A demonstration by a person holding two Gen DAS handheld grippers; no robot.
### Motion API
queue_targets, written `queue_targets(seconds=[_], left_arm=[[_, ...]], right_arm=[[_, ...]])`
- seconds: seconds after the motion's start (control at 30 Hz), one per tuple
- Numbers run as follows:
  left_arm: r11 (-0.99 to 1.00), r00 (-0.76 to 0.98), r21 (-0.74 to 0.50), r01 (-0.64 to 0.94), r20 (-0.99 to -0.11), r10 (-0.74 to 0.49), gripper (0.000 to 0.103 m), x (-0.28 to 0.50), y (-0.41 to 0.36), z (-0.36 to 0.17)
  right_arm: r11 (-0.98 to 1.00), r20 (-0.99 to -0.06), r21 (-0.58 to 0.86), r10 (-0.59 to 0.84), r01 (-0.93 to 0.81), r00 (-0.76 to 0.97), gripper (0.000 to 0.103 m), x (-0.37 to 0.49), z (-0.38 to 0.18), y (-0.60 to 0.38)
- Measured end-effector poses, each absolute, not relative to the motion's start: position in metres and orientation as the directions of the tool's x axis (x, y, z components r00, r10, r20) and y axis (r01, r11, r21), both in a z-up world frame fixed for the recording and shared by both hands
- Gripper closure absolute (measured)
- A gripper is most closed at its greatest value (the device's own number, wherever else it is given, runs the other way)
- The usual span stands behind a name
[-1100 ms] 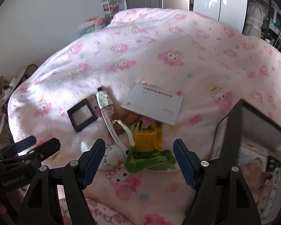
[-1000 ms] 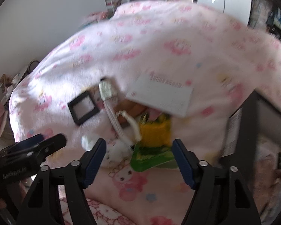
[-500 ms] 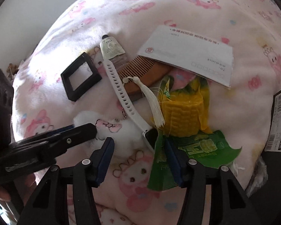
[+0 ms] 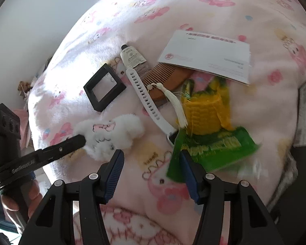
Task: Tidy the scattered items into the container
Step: 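Reach the left gripper to the white fluffy plush toy and close on it, then lift the white plush toy with the left gripper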
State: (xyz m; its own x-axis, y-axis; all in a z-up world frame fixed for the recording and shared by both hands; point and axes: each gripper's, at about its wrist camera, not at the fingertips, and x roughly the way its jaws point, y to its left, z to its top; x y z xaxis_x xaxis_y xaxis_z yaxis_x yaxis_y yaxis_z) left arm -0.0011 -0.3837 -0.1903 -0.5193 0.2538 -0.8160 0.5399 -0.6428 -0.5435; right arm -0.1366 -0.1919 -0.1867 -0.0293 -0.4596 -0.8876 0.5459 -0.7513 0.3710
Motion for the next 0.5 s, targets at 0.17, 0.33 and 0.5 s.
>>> queue_targets(seconds=[0.17, 0.33, 0.5], left_arm=[[-0.645, -0.513, -0.529, 0.551, -0.825, 0.238, 0.058, -0.011, -0.387, -0.203], [-0.641, -0.515, -0.530, 0.556, -0.824, 0.235, 0.065, -0.018, -0.387, -0.216], [-0.621, -0.530, -0.567, 0.541, -0.803, 0.272, 0.078, -0.018, -0.387, -0.219]], right_arm=[[-0.732, -0.902, 0.361, -0.431, 0.578, 0.017, 0.046, -0.147, -0.196, -0.223], [-0.727, -0.912, 0.342, -0.410, 0.596, 0.024, 0.045, -0.151, -0.206, -0.244], [-0.726, -0.923, 0.287, -0.384, 0.625, -0.023, 0.048, -0.141, -0.208, -0.259]])
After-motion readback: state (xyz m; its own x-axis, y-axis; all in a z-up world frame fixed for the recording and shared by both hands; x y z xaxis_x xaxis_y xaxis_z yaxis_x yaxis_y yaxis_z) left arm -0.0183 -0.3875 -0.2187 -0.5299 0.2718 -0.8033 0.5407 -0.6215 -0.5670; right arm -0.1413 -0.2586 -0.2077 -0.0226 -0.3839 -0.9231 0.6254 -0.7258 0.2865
